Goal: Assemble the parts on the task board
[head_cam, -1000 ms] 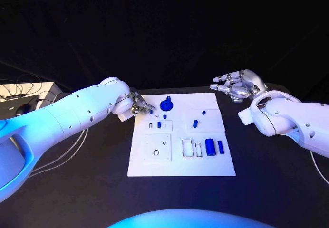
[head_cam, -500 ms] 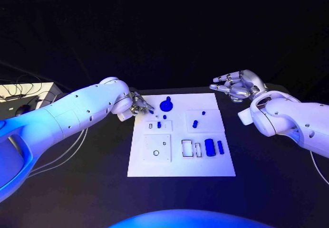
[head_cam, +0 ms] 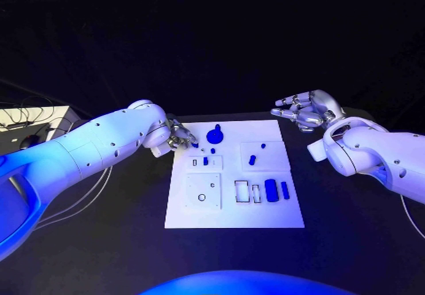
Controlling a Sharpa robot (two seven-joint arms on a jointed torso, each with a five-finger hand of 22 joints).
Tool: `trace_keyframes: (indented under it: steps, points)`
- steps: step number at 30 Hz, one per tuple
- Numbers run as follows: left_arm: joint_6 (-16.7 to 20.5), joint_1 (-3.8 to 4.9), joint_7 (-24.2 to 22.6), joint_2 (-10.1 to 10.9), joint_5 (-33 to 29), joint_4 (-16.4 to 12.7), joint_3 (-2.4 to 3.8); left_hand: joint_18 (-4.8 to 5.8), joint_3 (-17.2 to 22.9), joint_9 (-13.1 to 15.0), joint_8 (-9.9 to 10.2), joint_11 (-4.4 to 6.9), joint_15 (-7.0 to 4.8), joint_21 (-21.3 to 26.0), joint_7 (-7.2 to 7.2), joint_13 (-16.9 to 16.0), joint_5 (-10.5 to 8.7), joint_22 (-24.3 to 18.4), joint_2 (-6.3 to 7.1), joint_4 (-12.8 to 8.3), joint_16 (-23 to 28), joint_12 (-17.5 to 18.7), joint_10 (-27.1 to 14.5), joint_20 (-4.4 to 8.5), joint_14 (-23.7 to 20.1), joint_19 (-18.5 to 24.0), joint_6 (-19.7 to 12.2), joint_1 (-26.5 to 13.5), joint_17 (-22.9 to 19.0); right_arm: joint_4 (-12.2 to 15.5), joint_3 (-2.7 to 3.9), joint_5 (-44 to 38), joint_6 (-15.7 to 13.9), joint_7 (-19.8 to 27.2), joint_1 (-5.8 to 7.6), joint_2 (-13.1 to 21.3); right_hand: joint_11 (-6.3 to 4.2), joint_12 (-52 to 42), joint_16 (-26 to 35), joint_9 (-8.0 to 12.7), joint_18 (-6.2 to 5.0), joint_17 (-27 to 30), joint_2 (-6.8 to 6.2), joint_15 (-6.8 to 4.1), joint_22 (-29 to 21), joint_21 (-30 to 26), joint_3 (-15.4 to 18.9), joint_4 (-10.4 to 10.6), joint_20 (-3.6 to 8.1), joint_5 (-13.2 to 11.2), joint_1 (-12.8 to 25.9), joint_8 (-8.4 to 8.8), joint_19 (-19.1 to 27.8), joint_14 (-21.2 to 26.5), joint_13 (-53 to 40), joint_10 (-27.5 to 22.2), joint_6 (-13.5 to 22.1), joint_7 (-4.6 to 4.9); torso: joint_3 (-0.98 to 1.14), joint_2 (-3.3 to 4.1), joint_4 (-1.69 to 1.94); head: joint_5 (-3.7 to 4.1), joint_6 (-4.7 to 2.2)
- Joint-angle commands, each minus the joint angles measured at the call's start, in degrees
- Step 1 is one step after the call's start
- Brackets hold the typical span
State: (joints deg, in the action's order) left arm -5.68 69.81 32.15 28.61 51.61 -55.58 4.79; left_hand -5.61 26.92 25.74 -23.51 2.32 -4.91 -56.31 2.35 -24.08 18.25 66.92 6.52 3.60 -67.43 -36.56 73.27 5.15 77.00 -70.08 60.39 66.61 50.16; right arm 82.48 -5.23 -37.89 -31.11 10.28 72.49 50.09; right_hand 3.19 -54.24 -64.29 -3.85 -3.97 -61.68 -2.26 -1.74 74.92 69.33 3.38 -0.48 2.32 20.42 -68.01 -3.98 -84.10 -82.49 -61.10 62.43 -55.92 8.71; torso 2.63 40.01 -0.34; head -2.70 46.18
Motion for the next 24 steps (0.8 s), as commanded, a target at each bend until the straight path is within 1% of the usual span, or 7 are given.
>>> trace_keyframes:
  steps: [1,4,7,12,14,19,24]
  points:
    - [0.27,0.0,-0.96,0.09,-1.38,-0.29,0.01,0.02,8.18,0.58,-0.28,0.08,-0.19,-0.41,0.04,0.08,0.56,0.24,0.17,-7.67,-0.5,0.28,0.62,0.41,0.74,-0.34,-0.04,-0.55,0.83,-0.02,0.03,-0.4,-0.01,0.64,0.0,-0.06,-0.38,0.27,0.04,-0.07,-0.61,-0.09,0.24,0.01,10.22,0.0,0.08,-0.38,0.13,0.18,0.43,-0.18,-4.63,-0.12,0.05,-0.22,-0.06,0.4,0.03,-0.01,-0.01,-0.16,-0.08]
    - [1.47,0.0,-1.31,0.31,-1.98,-0.6,0.01,0.29,9.54,1.36,0.16,0.38,-0.46,-1.07,-0.21,0.13,1.3,0.68,0.87,-8.29,-1.06,0.85,1.74,0.81,1.63,-0.96,0.87,-1.18,2.58,-0.05,0.03,-0.4,-0.01,0.66,-0.01,-0.07,-0.38,0.27,0.04,-0.07,-0.61,-0.09,0.24,0.01,10.22,0.0,0.08,-0.38,0.13,0.18,0.43,-0.18,-4.63,-0.12,0.05,-0.22,-0.06,0.4,0.03,-0.07,-0.01,-0.2,-0.09]
    - [2.79,0.0,-1.7,0.77,-3.07,-1.31,0.01,0.56,10.18,1.78,0.62,0.72,-0.76,-2.15,-0.52,-0.13,3.44,1.35,1.78,-8.8,-1.62,1.23,2.81,1.17,2.61,-1.87,1.98,-1.65,4.23,-0.07,0.03,-0.4,-0.02,0.67,-0.01,-0.07,-0.38,0.27,0.04,-0.07,-0.61,-0.09,0.24,0.01,10.22,0.0,0.08,-0.38,0.13,0.18,0.43,-0.18,-4.63,-0.12,0.05,-0.22,-0.06,0.4,0.05,-0.07,0.01,-0.33,-0.19]
    - [4.1,0.01,-1.95,1.89,-4.83,-3.25,0.02,1.14,8.92,2.39,2.01,1.23,-1.18,-4.03,-1.03,-0.74,10.27,2.59,2.92,-9.67,-2.16,2.14,4.6,1.79,3.29,-3.17,4.08,-2.25,6.41,-0.2,0.03,-0.4,-0.05,0.7,-0.01,-0.1,-0.38,0.27,0.04,-0.07,-0.61,-0.09,0.24,0.01,10.22,0.0,0.08,-0.38,0.13,0.18,0.43,-0.18,-4.63,-0.12,0.05,-0.22,-0.06,0.4,0.06,-0.12,0.0,-0.42,-0.31]
    - [4.45,0.01,-1.84,2.54,-5.22,-4.43,0.02,1.29,8.11,2.7,2.74,1.35,-1.3,-4.47,-1.15,-1.01,11.8,2.91,3.0,-9.89,-2.24,2.65,5.12,1.94,3.45,-3.41,4.7,-2.25,6.95,-0.25,0.03,-0.4,-0.06,0.71,-0.01,-0.09,-0.38,0.27,0.04,-0.07,-0.61,-0.09,0.24,0.01,10.22,0.0,0.08,-0.38,0.13,0.18,0.43,-0.18,-4.63,-0.12,0.05,-0.22,-0.06,0.4,0.07,-0.12,-0.02,-0.45,-0.33]
    - [5.03,0.01,-1.4,4.39,-5.6,-7.72,0.0,1.63,6.94,5.08,6.85,1.58,-1.51,-5.06,-1.37,-3.13,12.6,3.42,2.97,-10.29,-1.64,5.3,6.77,2.25,3.91,-3.78,6.93,-2.15,8.49,-0.3,0.03,-0.4,-0.08,0.7,-0.01,-0.04,-0.38,0.27,0.04,-0.07,-0.61,-0.09,0.24,0.01,10.22,0.0,0.08,-0.38,0.13,0.18,0.43,-0.18,-4.63,-0.12,0.05,-0.22,-0.06,0.4,0.1,-0.13,0.02,-0.72,-0.4]
    - [5.76,0.0,-1.03,7.01,-5.18,-11.99,-0.01,1.82,6.25,6.19,7.82,1.81,-1.65,-5.62,-1.72,-3.88,12.83,3.84,3.22,-10.13,-1.94,5.76,7.73,2.39,4.19,-4.19,7.81,-2.09,9.28,-0.3,0.03,-0.4,-0.12,0.7,-0.01,0.04,-0.4,0.2,0.11,-0.07,-0.6,-0.12,0.41,-0.01,10.23,0.05,0.2,-0.56,0.14,0.27,0.41,-0.17,-4.63,-0.14,-0.02,-0.12,-0.11,0.4,0.07,-0.13,0.02,-0.82,-0.42]
